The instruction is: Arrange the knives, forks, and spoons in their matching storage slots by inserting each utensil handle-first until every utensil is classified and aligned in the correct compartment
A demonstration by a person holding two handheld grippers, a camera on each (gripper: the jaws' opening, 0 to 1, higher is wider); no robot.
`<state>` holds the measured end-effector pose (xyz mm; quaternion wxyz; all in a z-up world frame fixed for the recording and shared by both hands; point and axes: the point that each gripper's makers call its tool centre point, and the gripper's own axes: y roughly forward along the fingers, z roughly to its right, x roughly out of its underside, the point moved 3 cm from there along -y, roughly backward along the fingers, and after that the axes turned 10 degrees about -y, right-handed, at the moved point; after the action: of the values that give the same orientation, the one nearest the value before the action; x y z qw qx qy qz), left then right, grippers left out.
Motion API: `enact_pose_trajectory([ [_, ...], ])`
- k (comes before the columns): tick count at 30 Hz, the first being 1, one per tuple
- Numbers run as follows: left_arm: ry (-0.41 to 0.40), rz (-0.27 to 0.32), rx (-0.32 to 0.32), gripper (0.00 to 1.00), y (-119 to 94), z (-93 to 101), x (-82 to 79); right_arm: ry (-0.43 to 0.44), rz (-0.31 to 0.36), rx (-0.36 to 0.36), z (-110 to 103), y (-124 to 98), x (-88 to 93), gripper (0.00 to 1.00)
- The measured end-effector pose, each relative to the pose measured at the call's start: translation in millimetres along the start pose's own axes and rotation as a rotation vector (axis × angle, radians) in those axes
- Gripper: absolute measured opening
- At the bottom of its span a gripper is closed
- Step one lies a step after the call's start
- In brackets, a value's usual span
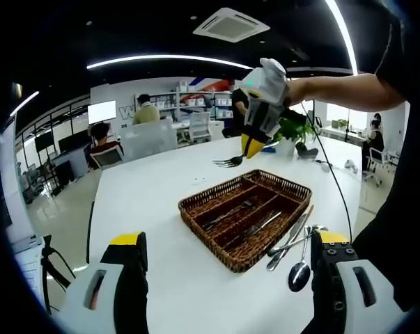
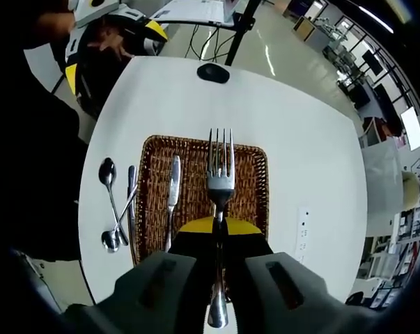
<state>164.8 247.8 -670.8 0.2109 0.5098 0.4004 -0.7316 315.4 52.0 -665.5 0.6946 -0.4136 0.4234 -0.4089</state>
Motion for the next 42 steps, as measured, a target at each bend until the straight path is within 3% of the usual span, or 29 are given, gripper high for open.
enact_pose_trajectory([
  [42,-0.018,0.002,-0.015,0.99,5,-10.3,-0.9,0.022,0.010,-0.065,-4,28,4.5,0.00],
])
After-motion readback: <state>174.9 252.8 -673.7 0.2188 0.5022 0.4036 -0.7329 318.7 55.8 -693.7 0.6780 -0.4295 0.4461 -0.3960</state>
